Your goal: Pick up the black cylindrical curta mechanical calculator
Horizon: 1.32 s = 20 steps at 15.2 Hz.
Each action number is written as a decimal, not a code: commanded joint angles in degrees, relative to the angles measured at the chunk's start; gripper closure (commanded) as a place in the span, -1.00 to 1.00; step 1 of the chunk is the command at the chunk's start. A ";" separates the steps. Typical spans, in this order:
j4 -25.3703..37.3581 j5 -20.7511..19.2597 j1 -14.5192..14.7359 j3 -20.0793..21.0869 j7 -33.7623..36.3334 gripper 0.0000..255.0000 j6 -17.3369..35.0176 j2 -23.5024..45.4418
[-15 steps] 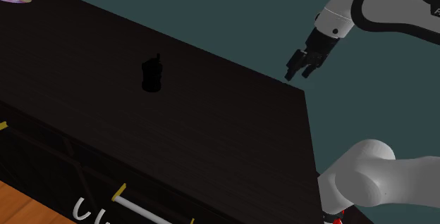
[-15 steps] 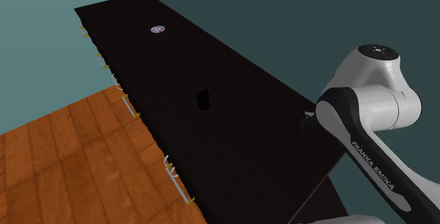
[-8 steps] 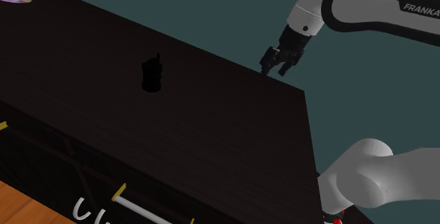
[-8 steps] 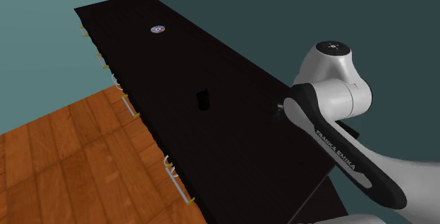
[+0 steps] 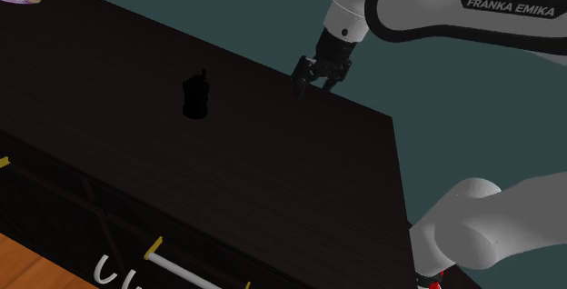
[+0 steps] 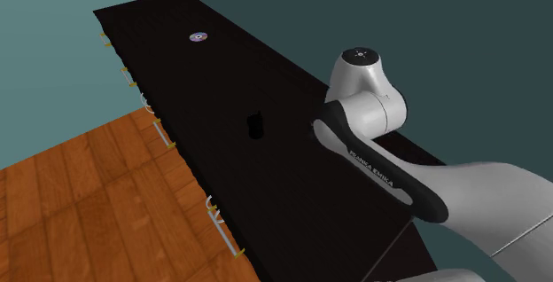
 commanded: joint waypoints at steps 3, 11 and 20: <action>5.81 -1.05 0.33 3.42 3.86 -1.00 2.03 6.97; 19.96 -7.22 1.86 9.95 13.01 -1.00 4.09 22.63; 43.23 -18.99 9.16 13.20 22.49 -1.00 0.20 43.51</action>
